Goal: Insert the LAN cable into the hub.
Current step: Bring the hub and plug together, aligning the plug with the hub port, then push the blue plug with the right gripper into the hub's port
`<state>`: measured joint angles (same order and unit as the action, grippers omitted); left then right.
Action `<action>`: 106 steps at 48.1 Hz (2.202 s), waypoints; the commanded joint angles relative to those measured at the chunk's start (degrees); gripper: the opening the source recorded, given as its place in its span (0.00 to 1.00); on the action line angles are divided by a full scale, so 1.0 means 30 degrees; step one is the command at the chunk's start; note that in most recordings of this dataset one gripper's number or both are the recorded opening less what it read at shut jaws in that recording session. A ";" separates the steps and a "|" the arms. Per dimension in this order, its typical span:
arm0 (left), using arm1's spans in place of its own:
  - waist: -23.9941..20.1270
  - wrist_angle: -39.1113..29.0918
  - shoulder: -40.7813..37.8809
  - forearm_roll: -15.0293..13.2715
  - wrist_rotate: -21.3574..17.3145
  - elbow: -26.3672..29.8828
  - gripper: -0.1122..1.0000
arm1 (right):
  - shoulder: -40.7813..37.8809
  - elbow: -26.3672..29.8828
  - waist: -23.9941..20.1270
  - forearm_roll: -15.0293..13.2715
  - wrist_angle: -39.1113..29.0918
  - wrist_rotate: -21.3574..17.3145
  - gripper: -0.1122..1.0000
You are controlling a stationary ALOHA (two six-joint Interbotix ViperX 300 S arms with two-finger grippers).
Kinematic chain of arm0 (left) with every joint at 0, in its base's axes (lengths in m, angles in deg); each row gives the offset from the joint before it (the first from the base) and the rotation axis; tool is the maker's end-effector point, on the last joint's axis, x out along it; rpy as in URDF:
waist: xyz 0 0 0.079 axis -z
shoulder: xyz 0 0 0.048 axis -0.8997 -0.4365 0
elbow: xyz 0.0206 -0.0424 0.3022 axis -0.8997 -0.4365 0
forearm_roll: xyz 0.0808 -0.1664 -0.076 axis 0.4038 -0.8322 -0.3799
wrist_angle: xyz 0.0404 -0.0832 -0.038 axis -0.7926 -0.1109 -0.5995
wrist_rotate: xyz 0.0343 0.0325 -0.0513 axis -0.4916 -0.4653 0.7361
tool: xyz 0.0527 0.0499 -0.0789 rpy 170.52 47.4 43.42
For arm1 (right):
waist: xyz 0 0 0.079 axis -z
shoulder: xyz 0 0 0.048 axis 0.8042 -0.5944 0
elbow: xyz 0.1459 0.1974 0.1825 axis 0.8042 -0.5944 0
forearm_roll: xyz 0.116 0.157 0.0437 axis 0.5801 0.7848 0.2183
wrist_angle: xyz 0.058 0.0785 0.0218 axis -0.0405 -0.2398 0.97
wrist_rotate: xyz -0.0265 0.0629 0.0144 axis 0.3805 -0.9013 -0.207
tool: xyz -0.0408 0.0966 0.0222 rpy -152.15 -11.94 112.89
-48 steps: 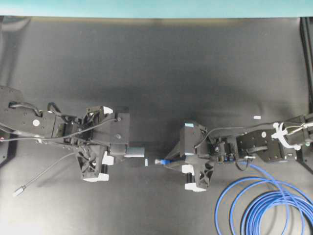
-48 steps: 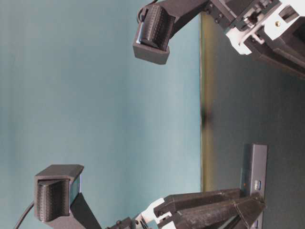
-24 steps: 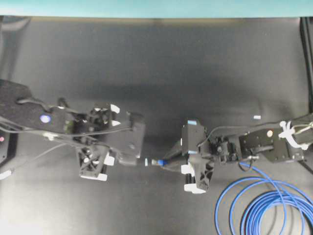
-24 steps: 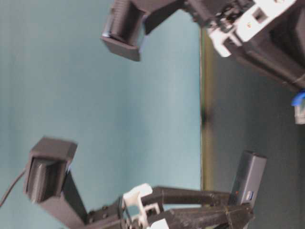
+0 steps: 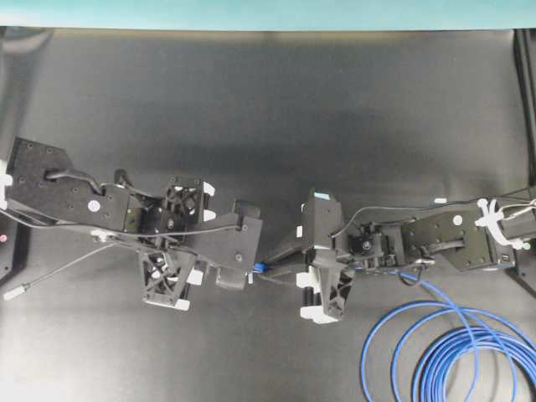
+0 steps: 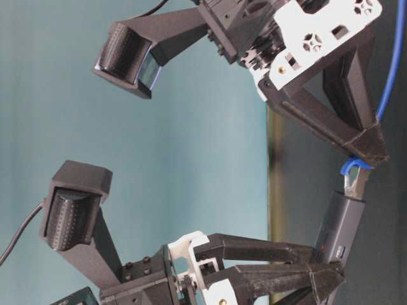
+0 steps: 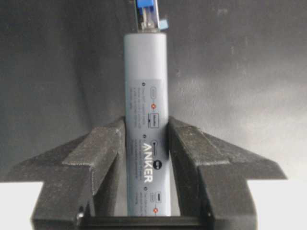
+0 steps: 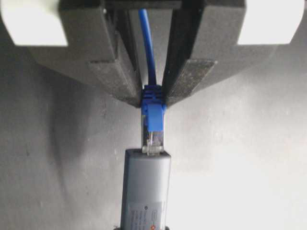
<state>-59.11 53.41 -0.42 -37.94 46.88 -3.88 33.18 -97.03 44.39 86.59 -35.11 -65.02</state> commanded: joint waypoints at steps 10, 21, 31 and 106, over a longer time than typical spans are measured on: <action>-0.0059 0.0059 -0.0029 0.0059 0.0000 0.0674 0.36 | 0.0234 0.0410 0.0205 0.0029 -0.0381 0.0000 0.22; -0.0029 0.0059 -0.0293 0.0059 0.0000 0.0967 0.36 | 0.0205 0.0498 0.0498 0.0029 -0.0381 0.0000 0.22; 0.0000 0.0059 -0.0557 0.0059 0.0000 0.1289 0.36 | 0.0234 0.0527 0.0557 0.0059 -0.0381 -0.0059 0.22; 0.0059 0.0615 -0.1055 0.0059 0.0117 0.0937 0.36 | 0.0967 -0.0967 -0.0146 0.0439 0.0234 -0.0205 0.22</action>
<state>-59.37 54.73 -4.91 -37.94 47.06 -1.24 34.76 -99.40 44.74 87.82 -34.93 -65.19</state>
